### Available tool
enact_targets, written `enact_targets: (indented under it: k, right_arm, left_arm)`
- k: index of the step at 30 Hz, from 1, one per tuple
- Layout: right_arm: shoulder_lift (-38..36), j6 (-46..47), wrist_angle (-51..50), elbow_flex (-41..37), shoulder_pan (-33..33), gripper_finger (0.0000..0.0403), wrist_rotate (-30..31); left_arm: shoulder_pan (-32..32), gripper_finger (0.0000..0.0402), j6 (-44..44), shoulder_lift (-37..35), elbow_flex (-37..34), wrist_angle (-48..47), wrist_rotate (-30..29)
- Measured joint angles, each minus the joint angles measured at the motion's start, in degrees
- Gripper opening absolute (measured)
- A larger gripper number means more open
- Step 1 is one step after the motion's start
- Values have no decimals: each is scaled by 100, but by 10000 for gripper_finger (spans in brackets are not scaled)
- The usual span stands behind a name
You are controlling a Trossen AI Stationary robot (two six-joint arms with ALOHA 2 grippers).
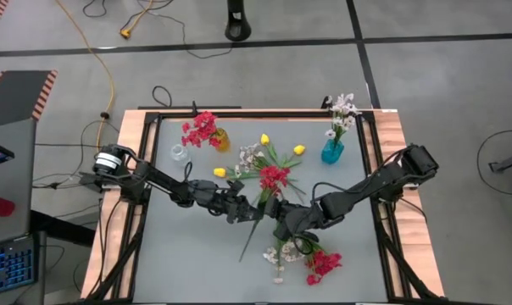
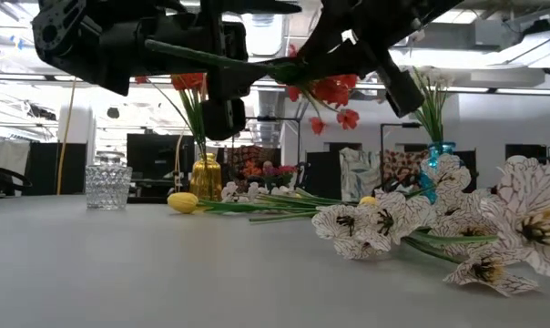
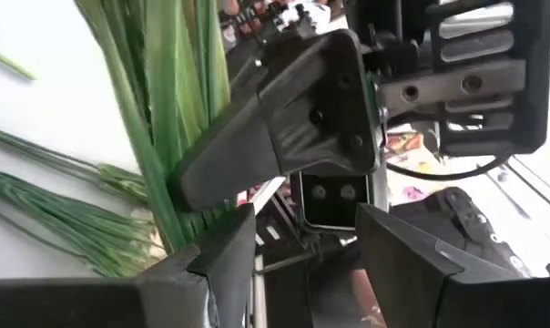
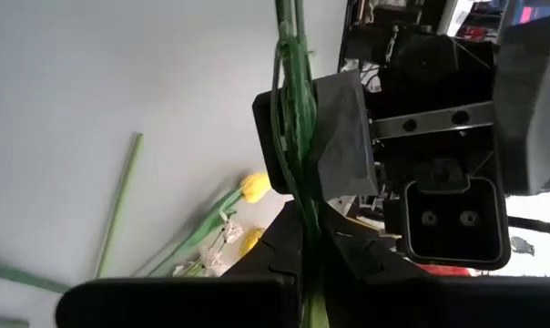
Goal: Sort flowers into vase by color
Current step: Put the top red flowers into the yellow vase
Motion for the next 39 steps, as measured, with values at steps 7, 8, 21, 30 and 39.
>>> enact_targets:
  k: [7, 8, 21, 30, 39]
  right_arm:
    - [-2, 9, -30, 2, 47, 49, 83]
    - [-2, 9, -40, 5, 57, 49, 92]
    - [-9, 7, -114, 9, 331, 50, 98]
    - [-11, 128, -226, 9, 497, 50, 78]
    - [-13, 136, -154, 9, 499, 50, 58]
  left_arm:
    - [-6, 182, -86, 0, -4, -51, 556]
    - [-6, 182, -94, 0, -4, -52, 622]
    - [45, 182, 24, -11, -7, -577, 1168]
    - [276, 182, 24, -11, -11, -605, 1581]
    - [447, 182, 141, -9, -13, -692, 1488]
